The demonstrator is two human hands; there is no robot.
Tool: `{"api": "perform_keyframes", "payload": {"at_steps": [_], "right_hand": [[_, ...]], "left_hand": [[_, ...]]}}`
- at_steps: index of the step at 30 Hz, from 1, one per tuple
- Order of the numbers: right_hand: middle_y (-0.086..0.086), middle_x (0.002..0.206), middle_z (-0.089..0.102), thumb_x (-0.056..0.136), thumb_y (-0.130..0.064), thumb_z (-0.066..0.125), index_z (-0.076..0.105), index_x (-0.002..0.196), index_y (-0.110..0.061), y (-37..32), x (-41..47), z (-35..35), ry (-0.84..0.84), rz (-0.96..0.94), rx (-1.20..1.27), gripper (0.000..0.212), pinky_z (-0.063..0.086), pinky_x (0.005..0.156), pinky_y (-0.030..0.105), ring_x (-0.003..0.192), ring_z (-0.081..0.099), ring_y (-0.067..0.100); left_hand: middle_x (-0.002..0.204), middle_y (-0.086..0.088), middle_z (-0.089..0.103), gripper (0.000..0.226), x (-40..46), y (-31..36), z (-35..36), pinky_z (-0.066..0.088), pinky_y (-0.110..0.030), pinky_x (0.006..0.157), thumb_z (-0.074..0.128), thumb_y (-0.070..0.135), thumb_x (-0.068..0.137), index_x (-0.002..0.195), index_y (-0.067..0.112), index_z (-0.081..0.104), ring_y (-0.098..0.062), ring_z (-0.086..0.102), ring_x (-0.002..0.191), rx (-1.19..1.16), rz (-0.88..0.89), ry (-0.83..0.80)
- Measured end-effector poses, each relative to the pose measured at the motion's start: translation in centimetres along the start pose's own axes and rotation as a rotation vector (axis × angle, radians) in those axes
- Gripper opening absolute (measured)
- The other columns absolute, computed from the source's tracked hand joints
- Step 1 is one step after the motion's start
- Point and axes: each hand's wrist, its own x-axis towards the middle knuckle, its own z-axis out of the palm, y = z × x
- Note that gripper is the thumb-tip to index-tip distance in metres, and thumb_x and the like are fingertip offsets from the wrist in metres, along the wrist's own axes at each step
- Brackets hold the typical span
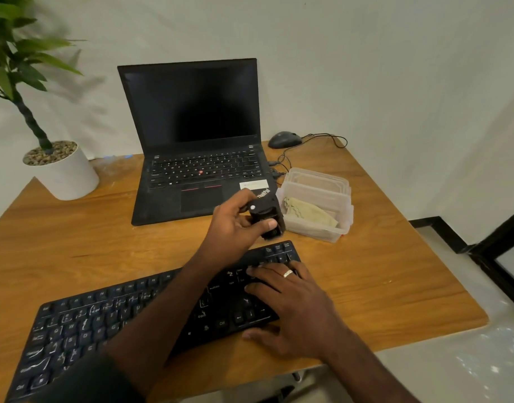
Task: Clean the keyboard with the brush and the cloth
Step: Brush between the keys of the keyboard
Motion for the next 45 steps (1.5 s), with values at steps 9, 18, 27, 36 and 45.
{"api": "perform_keyframes", "payload": {"at_steps": [9,18,27,36,45], "right_hand": [[-0.010,0.129,0.058,0.083,-0.075,0.056,0.057,0.128,-0.030,0.1,0.2,0.0,0.008,-0.008,0.014,0.063,0.038,0.110,0.048,0.124,0.051,0.015],[-0.009,0.142,0.053,0.082,-0.079,0.052,0.058,0.127,-0.032,-0.1,0.1,-0.1,-0.012,0.000,-0.027,0.065,0.035,0.111,0.046,0.131,0.048,0.014],[-0.008,0.141,0.054,0.083,-0.077,0.055,0.060,0.126,-0.030,-0.1,0.0,0.0,0.015,0.003,0.008,0.063,0.034,0.112,0.047,0.133,0.048,0.015],[-0.009,0.139,0.055,0.083,-0.077,0.055,0.060,0.126,-0.030,0.0,0.2,0.0,0.014,0.005,-0.001,0.063,0.036,0.111,0.047,0.130,0.049,0.015],[-0.008,0.134,0.058,0.086,-0.077,0.051,0.062,0.125,-0.029,-0.1,0.0,0.1,0.044,0.009,0.013,0.063,0.035,0.110,0.044,0.126,0.051,0.014]], "left_hand": [[0.096,-0.008,0.067,0.026,-0.3,0.1,3.2,0.058,-0.022,0.067,0.076,-0.001,0.082,0.096,0.006,0.055,-0.013,0.075,0.081,0.044,0.014,-0.142],[0.096,-0.001,0.068,0.027,-0.4,-0.4,-2.5,0.054,-0.012,0.073,0.080,0.006,0.079,0.095,0.012,0.059,0.002,0.069,0.088,0.308,0.042,-0.062],[0.099,-0.010,0.067,0.023,-0.6,-0.8,-0.3,0.060,-0.026,0.068,0.076,0.001,0.083,0.096,0.005,0.057,-0.017,0.075,0.082,0.063,-0.031,-0.072],[0.092,-0.007,0.065,0.023,-1.2,-0.8,-0.8,0.060,-0.029,0.067,0.075,-0.002,0.083,0.095,0.003,0.057,-0.018,0.074,0.079,0.003,-0.013,-0.032],[0.089,-0.008,0.064,0.025,-0.8,-0.6,1.3,0.057,-0.021,0.066,0.074,-0.003,0.084,0.097,-0.001,0.053,-0.014,0.072,0.079,-0.025,0.031,-0.012]]}}
